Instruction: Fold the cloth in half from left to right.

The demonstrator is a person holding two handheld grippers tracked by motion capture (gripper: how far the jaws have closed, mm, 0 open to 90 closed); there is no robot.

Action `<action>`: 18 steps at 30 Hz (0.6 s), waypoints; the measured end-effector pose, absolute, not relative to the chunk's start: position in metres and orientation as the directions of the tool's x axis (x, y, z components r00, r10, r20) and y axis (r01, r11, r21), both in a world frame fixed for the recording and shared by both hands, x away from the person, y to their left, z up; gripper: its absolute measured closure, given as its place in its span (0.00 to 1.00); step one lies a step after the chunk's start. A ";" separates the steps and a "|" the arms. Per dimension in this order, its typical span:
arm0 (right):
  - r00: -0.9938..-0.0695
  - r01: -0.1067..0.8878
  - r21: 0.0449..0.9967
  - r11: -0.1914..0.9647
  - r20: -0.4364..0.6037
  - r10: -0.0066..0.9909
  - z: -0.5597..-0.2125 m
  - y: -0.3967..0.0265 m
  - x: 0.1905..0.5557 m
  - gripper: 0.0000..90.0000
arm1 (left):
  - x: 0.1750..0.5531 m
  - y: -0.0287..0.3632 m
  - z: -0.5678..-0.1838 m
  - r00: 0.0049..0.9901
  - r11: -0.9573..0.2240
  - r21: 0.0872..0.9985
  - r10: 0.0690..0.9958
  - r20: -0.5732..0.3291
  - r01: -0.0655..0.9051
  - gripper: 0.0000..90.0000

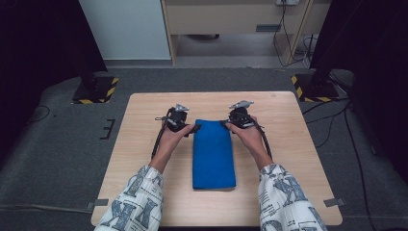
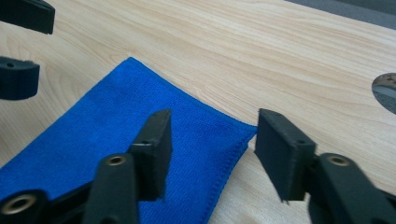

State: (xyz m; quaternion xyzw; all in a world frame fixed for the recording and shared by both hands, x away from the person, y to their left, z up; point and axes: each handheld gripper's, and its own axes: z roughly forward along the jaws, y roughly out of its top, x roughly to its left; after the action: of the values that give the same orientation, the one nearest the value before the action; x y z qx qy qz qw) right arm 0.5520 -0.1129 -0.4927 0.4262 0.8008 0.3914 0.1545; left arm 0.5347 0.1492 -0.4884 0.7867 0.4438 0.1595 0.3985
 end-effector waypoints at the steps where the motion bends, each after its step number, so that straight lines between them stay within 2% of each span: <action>1: -0.592 0.563 0.757 0.332 0.090 0.801 -0.495 -0.112 0.555 0.58 | 0.537 0.151 -0.492 0.547 -0.282 0.765 0.830 -0.107 0.578 0.25; 8: -0.581 0.569 0.755 0.326 0.089 0.809 -0.499 -0.112 0.562 0.63 | 0.543 0.152 -0.502 0.529 -0.271 0.756 0.841 -0.116 0.596 0.36; 13: -0.551 0.595 0.740 0.313 0.092 0.830 -0.506 -0.116 0.569 0.56 | 0.546 0.146 -0.512 0.530 -0.285 0.748 0.841 -0.104 0.599 0.39; 18: -0.532 0.619 0.728 0.294 0.114 0.839 -0.515 -0.116 0.573 0.53 | 0.548 0.143 -0.517 0.528 -0.302 0.739 0.845 -0.086 0.603 0.40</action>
State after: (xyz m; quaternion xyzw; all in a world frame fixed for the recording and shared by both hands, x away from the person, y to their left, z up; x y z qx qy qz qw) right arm 0.5729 -0.1159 -0.5148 0.4609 0.7910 0.3749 0.1464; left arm 0.5476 0.1433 -0.5174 0.7904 0.4578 0.1621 0.3735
